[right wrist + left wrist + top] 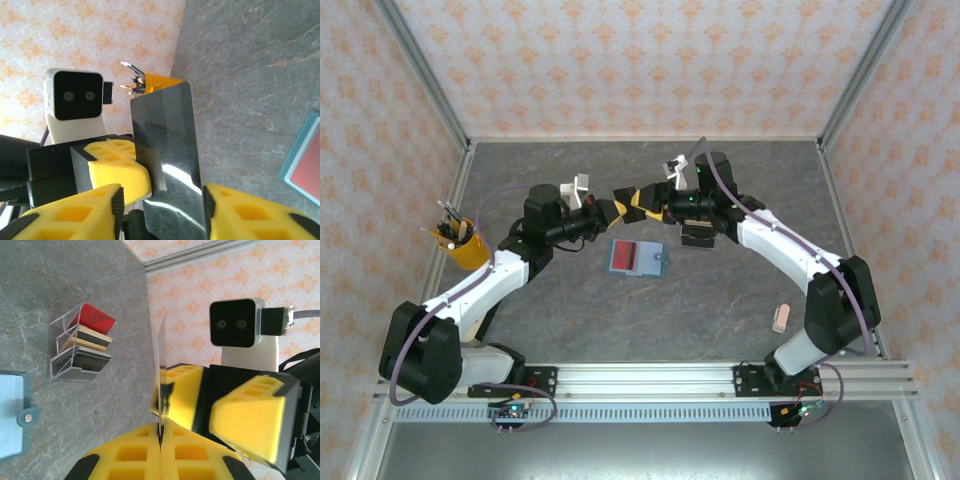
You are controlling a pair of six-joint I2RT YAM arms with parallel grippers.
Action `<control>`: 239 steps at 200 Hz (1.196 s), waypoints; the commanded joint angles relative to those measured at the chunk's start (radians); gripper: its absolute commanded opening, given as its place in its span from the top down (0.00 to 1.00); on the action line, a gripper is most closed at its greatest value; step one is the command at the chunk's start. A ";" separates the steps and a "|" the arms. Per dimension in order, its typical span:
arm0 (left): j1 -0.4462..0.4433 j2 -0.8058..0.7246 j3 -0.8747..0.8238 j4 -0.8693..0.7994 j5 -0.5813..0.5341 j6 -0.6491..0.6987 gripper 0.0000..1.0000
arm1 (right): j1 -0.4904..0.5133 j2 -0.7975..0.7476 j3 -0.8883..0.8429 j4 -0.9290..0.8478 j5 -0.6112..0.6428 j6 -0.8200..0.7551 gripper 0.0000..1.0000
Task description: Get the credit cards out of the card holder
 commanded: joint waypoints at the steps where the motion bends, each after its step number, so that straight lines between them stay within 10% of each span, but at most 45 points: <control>1: 0.001 -0.024 -0.010 0.044 0.031 -0.027 1.00 | -0.005 0.014 0.061 0.059 -0.075 -0.012 0.71; 44: 0.001 -0.038 0.005 -0.054 0.011 0.017 0.90 | -0.005 0.026 0.126 -0.067 -0.051 -0.178 1.00; 88: 0.005 -0.062 0.129 -0.526 -0.198 0.289 0.25 | -0.010 0.000 0.191 -0.366 0.240 -0.568 1.00; 132: 0.032 -0.046 0.194 -0.827 -0.466 0.494 0.12 | -0.034 0.025 0.209 -0.555 0.509 -1.057 1.00; 239: 0.097 0.035 0.192 -0.810 -0.409 0.611 0.00 | -0.188 0.114 0.213 -0.837 0.543 -1.738 1.00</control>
